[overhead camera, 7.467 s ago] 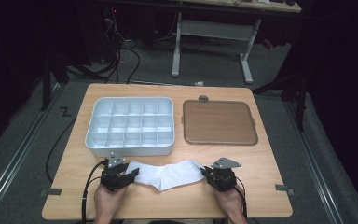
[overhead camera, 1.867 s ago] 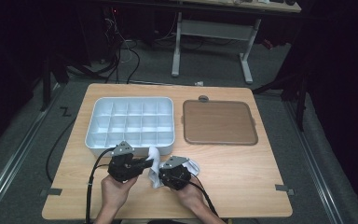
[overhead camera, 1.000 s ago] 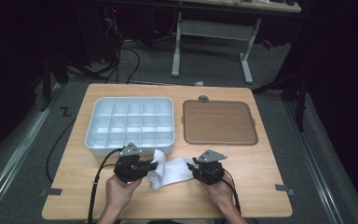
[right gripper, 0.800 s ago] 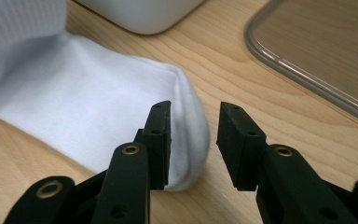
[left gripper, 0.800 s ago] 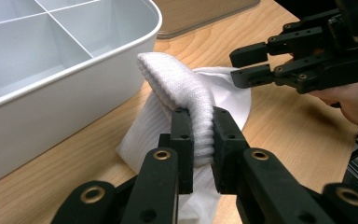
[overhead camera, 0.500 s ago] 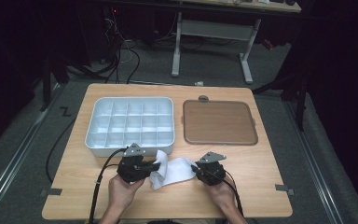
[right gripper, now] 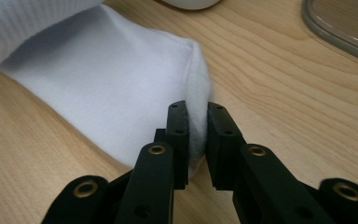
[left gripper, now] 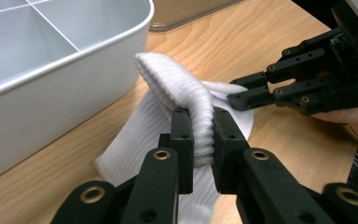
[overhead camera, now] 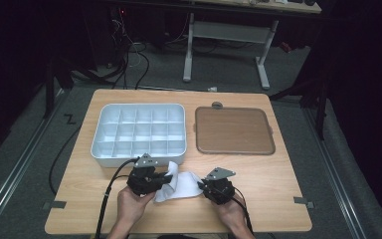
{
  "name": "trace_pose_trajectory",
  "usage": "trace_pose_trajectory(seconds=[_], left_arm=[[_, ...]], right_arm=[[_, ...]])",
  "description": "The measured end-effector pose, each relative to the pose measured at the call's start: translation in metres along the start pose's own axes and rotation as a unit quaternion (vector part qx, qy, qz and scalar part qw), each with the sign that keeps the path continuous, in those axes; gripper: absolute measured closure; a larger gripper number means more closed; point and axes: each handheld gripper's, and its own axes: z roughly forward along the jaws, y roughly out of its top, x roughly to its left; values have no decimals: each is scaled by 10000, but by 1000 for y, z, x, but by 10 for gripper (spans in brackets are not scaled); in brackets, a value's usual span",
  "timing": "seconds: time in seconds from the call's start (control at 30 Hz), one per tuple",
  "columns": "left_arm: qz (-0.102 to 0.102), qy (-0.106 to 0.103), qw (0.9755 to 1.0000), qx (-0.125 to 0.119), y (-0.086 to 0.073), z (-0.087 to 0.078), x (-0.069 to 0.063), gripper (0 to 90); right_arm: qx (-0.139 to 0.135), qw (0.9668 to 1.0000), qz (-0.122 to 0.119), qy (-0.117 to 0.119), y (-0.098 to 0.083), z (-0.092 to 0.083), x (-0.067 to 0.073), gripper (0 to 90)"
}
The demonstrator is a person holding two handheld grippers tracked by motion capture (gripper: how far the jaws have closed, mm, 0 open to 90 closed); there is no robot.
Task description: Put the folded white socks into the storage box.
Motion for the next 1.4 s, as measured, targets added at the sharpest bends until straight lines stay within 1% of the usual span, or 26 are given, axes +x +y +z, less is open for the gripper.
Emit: trace_pose_trajectory(seconds=[0.07, 0.1, 0.13, 0.3, 0.37, 0.4, 0.47, 0.67, 0.73, 0.9, 0.93, 1.1, 1.2, 1.4], left_arm=[[37, -5, 10000, 45, -1, 0, 0, 817], [20, -9, 10000, 53, -1, 1, -1, 817], [34, -5, 10000, 74, -2, 1, -1, 816], [93, -2, 9998, 186, -8, 7, -4, 816], [104, -2, 9998, 194, -9, 8, -4, 815], [163, 6, 9996, 225, -11, 11, -5, 815], [199, 15, 9994, 269, -13, 14, -6, 815], [243, 25, 9992, 331, -19, 22, -8, 815], [287, 19, 9990, 352, -21, 24, -8, 814], [233, -18, 9991, 357, -25, 29, -10, 814], [265, -21, 9989, 385, -26, 30, -9, 814], [250, -38, 9990, 362, -27, 33, -10, 813], [279, -94, 9989, 358, -28, 34, -11, 814], [300, -57, 9986, 423, -31, 40, -10, 813]], right_arm=[[-16, 10000, 12, 30, 0, 1, 2, 809], [-19, 10000, -4, 39, 1, 2, 4, 809], [-19, 10000, 33, 67, 2, 3, 6, 809], [-56, 9999, 56, 110, 3, 5, 9, 809], [-56, 9999, 65, 112, 3, 6, 9, 809], [-81, 9999, 65, 132, 3, 6, 9, 808], [-82, 9999, 77, 132, 3, 6, 9, 808], [-88, 9999, 79, 123, 2, 7, 9, 807], [-94, 9998, 82, 123, 2, 7, 9, 807], [-98, 9998, 67, 130, 2, 8, 8, 806], [-97, 9998, 67, 132, 2, 8, 8, 806], [-96, 9998, 79, 135, 2, 8, 8, 806], [-93, 9998, 84, 137, 2, 8, 8, 806], [-104, 9998, 96, 145, 2, 8, 7, 805]])
